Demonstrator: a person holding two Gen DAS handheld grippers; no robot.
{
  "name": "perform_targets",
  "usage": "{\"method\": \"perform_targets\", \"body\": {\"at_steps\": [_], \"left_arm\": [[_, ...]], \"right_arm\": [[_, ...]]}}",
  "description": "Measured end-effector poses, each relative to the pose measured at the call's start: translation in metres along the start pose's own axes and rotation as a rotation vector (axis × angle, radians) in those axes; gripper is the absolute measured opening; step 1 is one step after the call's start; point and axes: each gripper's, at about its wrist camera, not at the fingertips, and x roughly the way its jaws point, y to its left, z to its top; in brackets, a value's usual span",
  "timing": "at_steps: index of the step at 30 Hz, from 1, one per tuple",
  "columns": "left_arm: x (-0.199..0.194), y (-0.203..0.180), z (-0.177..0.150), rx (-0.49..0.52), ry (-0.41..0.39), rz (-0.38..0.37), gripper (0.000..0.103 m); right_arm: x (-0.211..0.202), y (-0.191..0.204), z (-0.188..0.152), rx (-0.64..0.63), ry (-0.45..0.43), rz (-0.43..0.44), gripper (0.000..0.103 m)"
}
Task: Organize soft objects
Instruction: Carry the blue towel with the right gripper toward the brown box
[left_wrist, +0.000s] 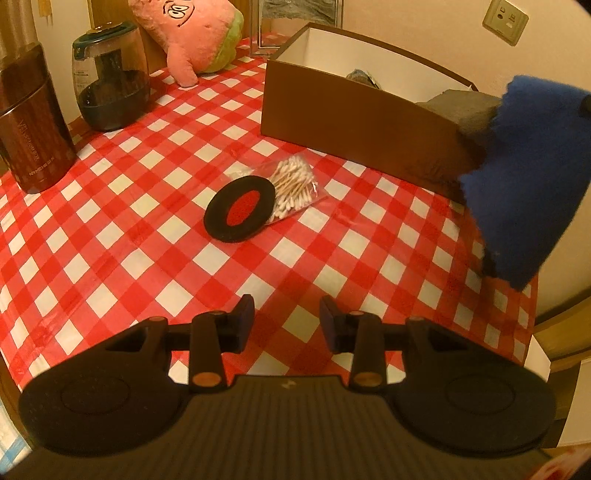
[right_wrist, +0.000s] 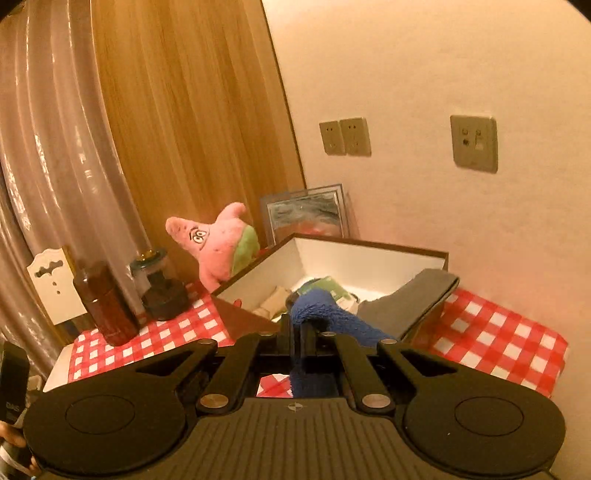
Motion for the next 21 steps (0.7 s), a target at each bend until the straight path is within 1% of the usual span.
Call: {"method": "perform_targets", "body": {"at_steps": [6, 8, 17, 21], "left_arm": [[0.002, 0.001, 0.002, 0.005, -0.011, 0.005, 0.035], [0.004, 0.001, 0.004, 0.011, -0.015, 0.005, 0.035], [0.022, 0.005, 0.017, 0.063, -0.035, 0.016, 0.034], [0.038, 0.009, 0.029, 0.117, -0.046, 0.041, 0.034]], "right_arm": [[-0.021, -0.002, 0.019, -0.015, -0.058, 0.0, 0.002], [-0.023, -0.004, 0.023, -0.011, -0.061, -0.002, 0.002], [-0.008, -0.004, 0.017, -0.003, -0.012, 0.005, 0.002], [0.0, -0.008, 0.014, 0.015, 0.011, -0.001, 0.002]]}}
